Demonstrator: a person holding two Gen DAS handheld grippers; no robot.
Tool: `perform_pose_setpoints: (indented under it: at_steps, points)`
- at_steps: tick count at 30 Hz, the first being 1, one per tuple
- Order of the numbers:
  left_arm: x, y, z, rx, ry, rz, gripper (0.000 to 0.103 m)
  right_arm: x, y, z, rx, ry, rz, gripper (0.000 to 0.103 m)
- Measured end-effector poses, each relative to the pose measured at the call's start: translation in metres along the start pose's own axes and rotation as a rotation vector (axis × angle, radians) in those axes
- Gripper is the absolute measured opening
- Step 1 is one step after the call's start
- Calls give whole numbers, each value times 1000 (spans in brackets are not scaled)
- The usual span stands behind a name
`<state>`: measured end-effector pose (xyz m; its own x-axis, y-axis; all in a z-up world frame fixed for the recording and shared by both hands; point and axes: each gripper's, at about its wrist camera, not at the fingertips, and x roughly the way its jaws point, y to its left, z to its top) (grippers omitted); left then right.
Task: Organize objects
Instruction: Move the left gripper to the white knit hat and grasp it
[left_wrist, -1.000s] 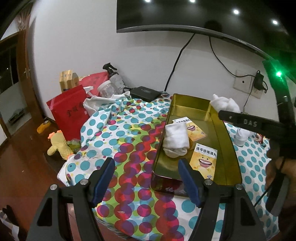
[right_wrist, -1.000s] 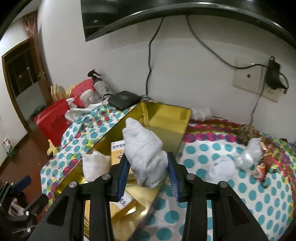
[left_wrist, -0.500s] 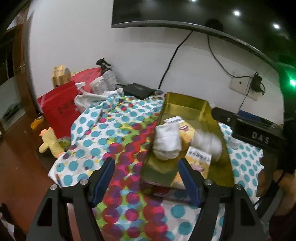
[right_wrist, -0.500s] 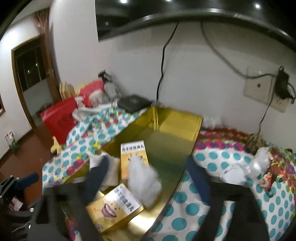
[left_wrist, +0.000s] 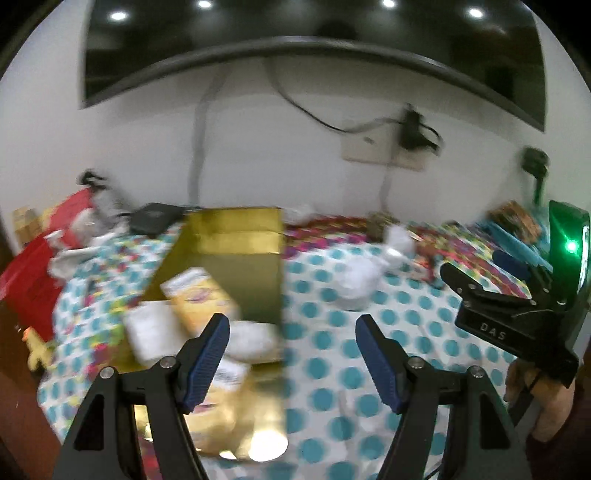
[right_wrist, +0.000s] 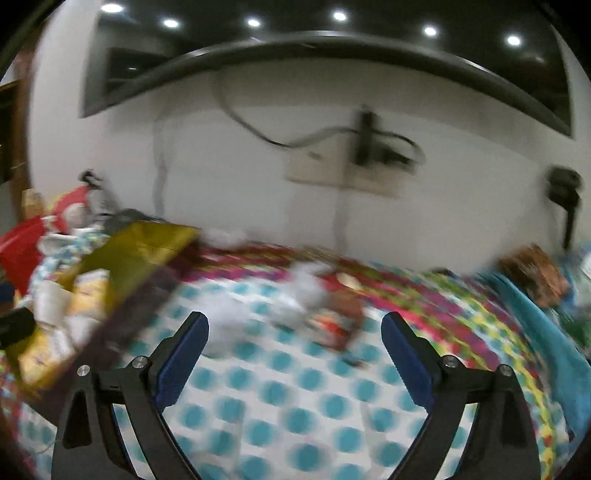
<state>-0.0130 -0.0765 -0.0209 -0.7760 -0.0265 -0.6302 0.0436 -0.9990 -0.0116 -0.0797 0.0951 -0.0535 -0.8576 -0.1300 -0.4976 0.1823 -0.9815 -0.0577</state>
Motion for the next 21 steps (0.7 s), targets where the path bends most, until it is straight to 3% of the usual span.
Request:
perform_pose_setpoints:
  at_steps: [5,12,21]
  points:
    - [43,-29,7,-2,84,-87,73,7,-47,-20,59,28,-70,94]
    - [96,-37,18,-87,171,-58,73,7,-69,-23,152,21,-62,95]
    - [137,-60,19,24,169,-2,73,5,-58,-22,92,10,-65,98]
